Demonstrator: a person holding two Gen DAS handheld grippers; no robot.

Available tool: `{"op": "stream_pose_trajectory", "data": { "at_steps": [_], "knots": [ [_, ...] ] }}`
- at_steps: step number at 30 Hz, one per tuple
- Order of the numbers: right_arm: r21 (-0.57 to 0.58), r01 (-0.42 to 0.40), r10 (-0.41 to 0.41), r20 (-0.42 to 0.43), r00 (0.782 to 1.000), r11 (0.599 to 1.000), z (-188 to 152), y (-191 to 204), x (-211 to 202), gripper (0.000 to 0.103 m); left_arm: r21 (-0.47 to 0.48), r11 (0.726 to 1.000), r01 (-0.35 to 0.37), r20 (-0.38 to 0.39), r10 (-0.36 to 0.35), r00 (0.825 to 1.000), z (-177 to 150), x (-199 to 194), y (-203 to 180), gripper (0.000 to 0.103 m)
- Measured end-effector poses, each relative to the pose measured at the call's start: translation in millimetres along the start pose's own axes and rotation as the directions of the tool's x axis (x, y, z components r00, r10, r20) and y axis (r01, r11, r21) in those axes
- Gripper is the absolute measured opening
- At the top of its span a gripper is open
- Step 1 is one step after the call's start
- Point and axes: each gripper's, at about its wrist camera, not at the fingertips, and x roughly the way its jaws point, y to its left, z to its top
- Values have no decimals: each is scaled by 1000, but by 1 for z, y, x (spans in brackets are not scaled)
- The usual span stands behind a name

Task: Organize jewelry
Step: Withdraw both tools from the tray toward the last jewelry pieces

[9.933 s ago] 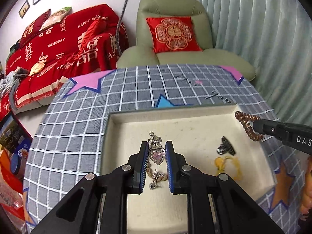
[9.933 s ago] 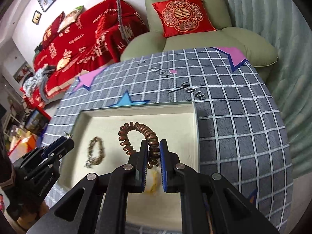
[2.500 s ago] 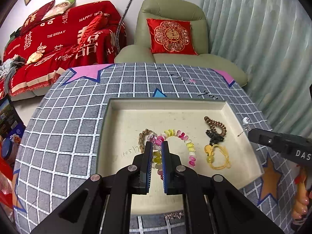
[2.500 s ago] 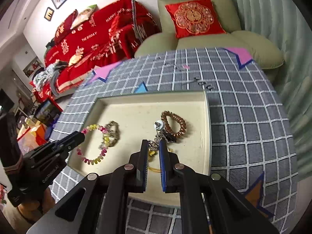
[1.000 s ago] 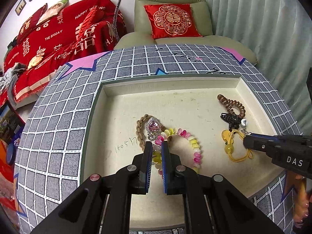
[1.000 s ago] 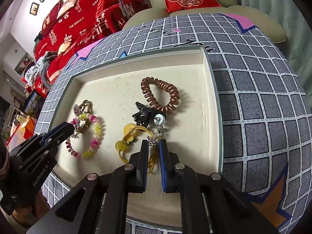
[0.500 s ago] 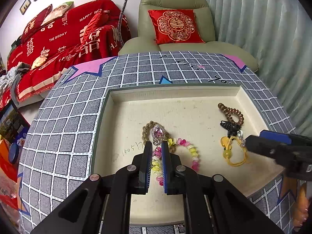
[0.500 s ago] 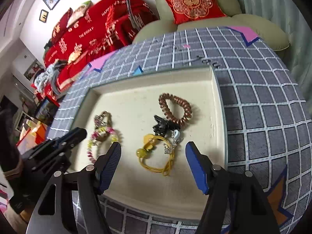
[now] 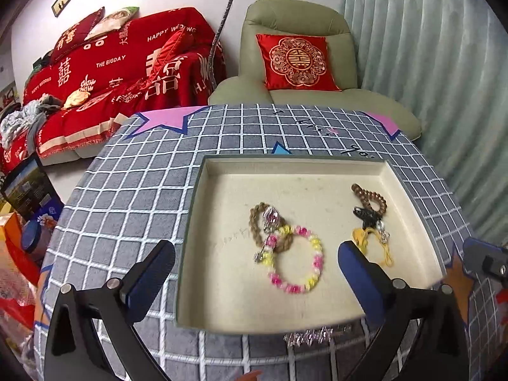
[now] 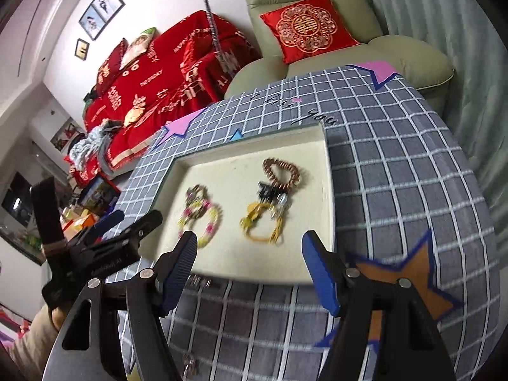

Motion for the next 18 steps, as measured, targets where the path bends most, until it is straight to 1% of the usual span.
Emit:
{"op": "stream_pose_trajectory", "data": {
  "at_steps": [2,5,7,8,10,12,14,18],
  "knots": [
    [-19,-11,11,-12,1000,1000,-12,4,-5,72,12,1000,-5,11,5,1000,-5,-11,3,103],
    [-53,-49,46,-53,998,997,-32,15,-6,72,10,1000,-5,19,5,1000,-20,-25,8,103],
    [-79,-84,75,-105,992,993,-46,21,1,72,11,1000,-9,15,9,1000,-34,-32,10,103],
    [-91,-90,78,-124,989,992,-52,23,6,72,9,1000,-17,13,17,1000,-42,-37,13,103],
    [-106,-95,78,-157,985,990,-59,27,16,72,1,1000,-11,-5,11,1000,-60,-41,17,103],
    [-97,-113,94,-184,978,989,-63,29,28,72,-12,1000,11,-38,-11,999,-78,-45,22,103],
    [-79,-123,105,-198,974,989,-63,31,40,71,-15,1000,18,-59,-19,998,-96,-50,23,103],
    [-78,-137,117,-220,969,988,-62,38,60,63,-22,999,33,-91,-35,995,-124,-57,21,103]
  ]
}}
